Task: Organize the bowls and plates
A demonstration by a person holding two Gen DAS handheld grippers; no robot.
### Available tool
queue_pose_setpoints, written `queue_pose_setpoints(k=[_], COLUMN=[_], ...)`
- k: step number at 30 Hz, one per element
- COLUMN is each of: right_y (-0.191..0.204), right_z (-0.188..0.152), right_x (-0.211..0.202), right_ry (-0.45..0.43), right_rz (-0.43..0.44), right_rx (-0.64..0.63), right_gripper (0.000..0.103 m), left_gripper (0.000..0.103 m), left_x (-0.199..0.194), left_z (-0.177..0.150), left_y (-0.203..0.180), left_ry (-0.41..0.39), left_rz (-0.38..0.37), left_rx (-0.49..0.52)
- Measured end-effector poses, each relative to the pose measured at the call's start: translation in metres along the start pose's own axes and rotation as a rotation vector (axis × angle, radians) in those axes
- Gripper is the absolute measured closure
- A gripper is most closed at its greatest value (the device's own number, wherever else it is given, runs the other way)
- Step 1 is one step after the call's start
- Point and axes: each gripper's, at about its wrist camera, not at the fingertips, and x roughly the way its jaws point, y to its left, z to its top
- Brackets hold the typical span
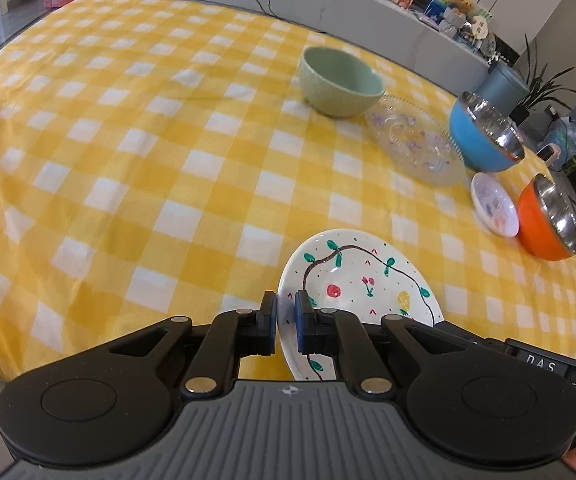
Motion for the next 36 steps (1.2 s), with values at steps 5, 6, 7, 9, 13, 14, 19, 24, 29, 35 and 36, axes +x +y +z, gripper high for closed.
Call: queue_pose_setpoints(k=[5,6,7,9,13,14,19,24,29,35,36], right_y=[0.003,0.005,0.006,0.007,0.008,0.008,0.011,0.017,0.025,0.032,0.033], right_z=[-0.005,-0.005,-0.005,-0.005,-0.006,-0.007,-0.007,-0.008,-0.004,0.008,0.011], right_x=[0.000,0.001,0.001,0.002,0.001,0.001,0.002,-0.001,-0.010,-0.023,-0.025], right_ry=[0.003,0.001,0.001,0.002,0.003,0.001,-0.001,-0.016,-0.074,-0.132,-0.138], right_rz=[-0.013,-0.016,-0.018,-0.021,-0.028,-0.030,-0.040,-0.065,-0.119,-0.176,-0.188], right_rx=[-0.030,-0.041,-0.047,-0.057,-0.057,-0.061,-0.080,-0.118,-0.176,-0.225,-0.235], right_gripper=[0.097,0.097,0.097,0.098,0.098,0.098,0.098,0.096,0.092,0.070,0.069], left_gripper=[0.093,0.093,0.093,0.093,0.093,0.093,0.092,0.092,0.084,0.081,0.081], left_x=[0.004,0.005,0.006,0.009,0.013,0.013,0.013,0.011,0.000,-0.012,-0.012], left_z=[-0.005,-0.006,-0.006,-0.007,-0.008,-0.007,-0.007,-0.007,-0.002,0.007,0.009], left_y=[0.005,0.006,0.006,0.007,0.010,0.011,0.010,0.010,-0.001,-0.030,-0.034], left_ry=[0.020,0.022,0.026,0.036,0.063,0.065,0.068,0.057,-0.009,-0.082,-0.088], left_rz=[0.013,0.015,0.019,0.026,0.028,0.027,0.028,0.035,0.032,0.035,0.030], left_rx=[-0.010,-0.011,-0.012,-0.011,-0.021,-0.024,-0.023,-0.033,0.011,0.130,0.142])
